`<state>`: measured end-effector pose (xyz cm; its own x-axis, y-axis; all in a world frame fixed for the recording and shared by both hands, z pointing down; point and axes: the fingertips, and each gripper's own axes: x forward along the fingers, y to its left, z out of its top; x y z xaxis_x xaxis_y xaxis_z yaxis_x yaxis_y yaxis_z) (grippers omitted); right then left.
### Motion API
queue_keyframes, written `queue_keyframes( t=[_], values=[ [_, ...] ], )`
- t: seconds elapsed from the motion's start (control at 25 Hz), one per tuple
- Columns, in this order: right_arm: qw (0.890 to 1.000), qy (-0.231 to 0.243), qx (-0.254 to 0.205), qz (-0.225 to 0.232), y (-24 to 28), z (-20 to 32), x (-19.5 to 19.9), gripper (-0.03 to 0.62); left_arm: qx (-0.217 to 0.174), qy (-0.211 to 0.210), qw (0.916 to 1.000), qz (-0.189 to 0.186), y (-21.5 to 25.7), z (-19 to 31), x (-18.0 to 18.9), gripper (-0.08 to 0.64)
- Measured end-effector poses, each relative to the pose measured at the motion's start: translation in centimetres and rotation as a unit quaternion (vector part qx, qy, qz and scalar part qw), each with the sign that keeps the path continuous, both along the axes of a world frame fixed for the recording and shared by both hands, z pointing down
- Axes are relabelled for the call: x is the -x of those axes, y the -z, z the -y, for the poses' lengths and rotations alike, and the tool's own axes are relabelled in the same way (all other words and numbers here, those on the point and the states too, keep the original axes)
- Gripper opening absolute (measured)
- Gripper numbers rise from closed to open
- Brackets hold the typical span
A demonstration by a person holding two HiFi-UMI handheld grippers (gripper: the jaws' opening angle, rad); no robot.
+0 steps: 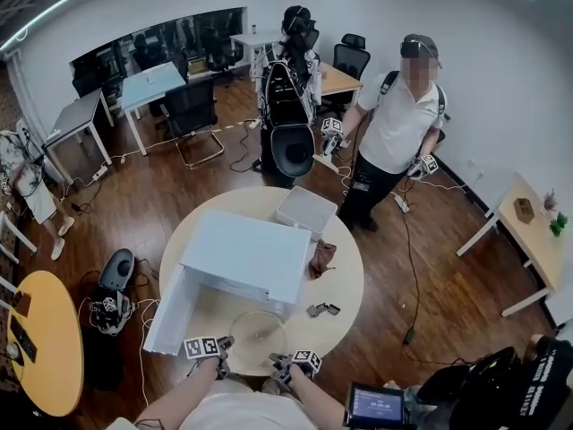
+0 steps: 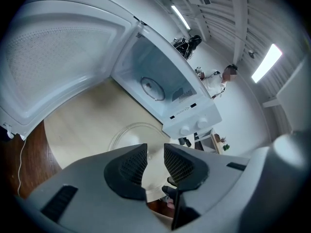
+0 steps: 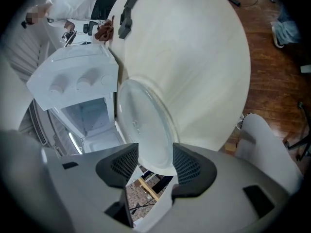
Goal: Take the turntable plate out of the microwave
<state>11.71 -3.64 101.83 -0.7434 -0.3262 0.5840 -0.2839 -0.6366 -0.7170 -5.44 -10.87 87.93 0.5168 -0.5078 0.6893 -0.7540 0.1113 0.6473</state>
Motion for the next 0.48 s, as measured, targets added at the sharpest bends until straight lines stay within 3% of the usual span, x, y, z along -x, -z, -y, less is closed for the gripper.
queue_keyframes(
  t=[0.48],
  values=[
    [0.991,-0.013,-0.134,0.002,10.6,2.4,-3.1,0.198,-0.112,0.010,0.9930,-0.037,6.4,2.9,-1.0,0.107]
  ],
)
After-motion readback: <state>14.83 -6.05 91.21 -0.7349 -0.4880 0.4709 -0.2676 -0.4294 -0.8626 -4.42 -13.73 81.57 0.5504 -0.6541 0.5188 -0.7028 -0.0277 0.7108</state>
